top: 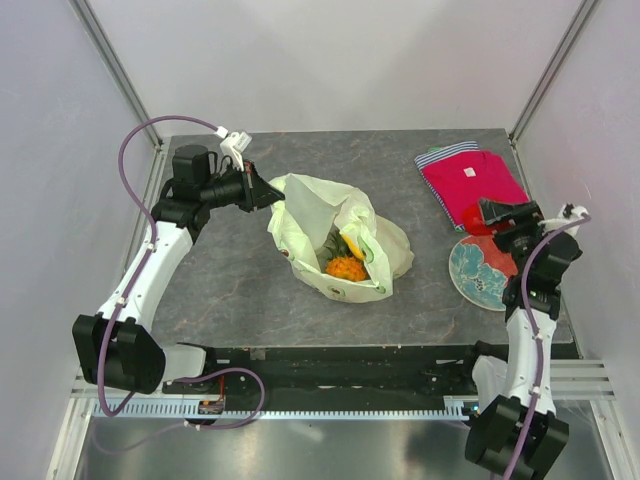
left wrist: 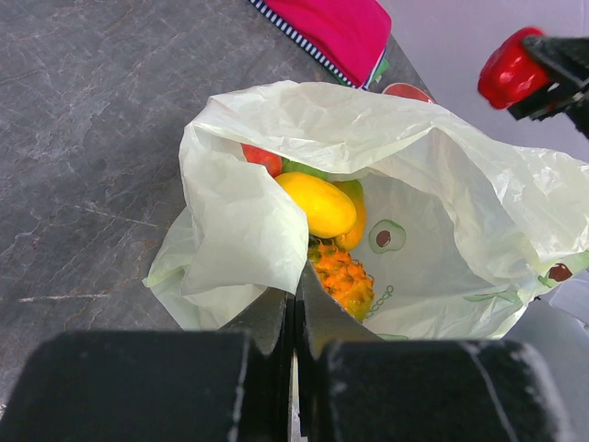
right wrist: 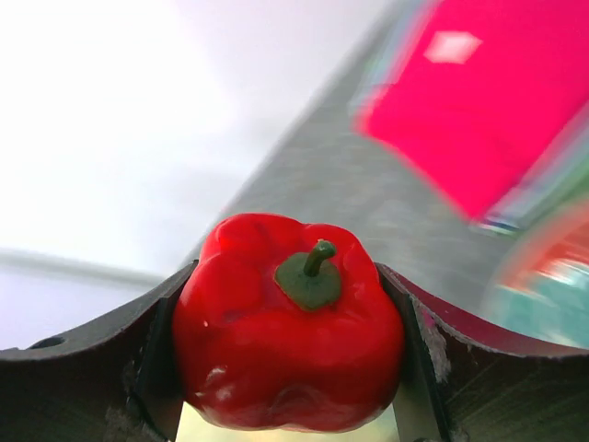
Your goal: Place the fruits into the plastic bag
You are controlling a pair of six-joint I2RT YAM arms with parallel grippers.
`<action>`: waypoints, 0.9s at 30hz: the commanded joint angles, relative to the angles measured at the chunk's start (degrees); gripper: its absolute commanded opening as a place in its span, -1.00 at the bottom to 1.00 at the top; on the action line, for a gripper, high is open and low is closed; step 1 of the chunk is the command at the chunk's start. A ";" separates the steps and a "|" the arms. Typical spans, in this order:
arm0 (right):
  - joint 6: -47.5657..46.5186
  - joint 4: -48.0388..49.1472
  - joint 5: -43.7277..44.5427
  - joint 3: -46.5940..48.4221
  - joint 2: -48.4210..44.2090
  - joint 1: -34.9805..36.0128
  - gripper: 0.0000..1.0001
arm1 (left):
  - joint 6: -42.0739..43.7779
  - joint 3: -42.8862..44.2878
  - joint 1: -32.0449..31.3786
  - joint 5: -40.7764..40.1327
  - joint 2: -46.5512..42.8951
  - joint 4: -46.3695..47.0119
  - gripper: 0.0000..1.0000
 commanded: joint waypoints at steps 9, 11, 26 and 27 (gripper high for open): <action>-2.26 28.38 -13.10 18.65 7.95 32.66 -0.54 | -0.92 0.14 0.20 1.43 -0.63 1.64 -0.97; -6.37 27.43 -13.36 21.82 10.40 38.99 -0.54 | -0.92 0.23 0.20 1.43 -0.72 1.72 -0.97; -43.22 -31.42 22.47 58.64 36.14 76.44 -0.67 | -0.74 0.14 0.20 1.17 -0.72 1.63 -0.97; -43.57 -33.82 25.11 61.70 37.65 77.24 -0.67 | -0.74 0.14 0.20 1.17 -0.63 1.63 -0.97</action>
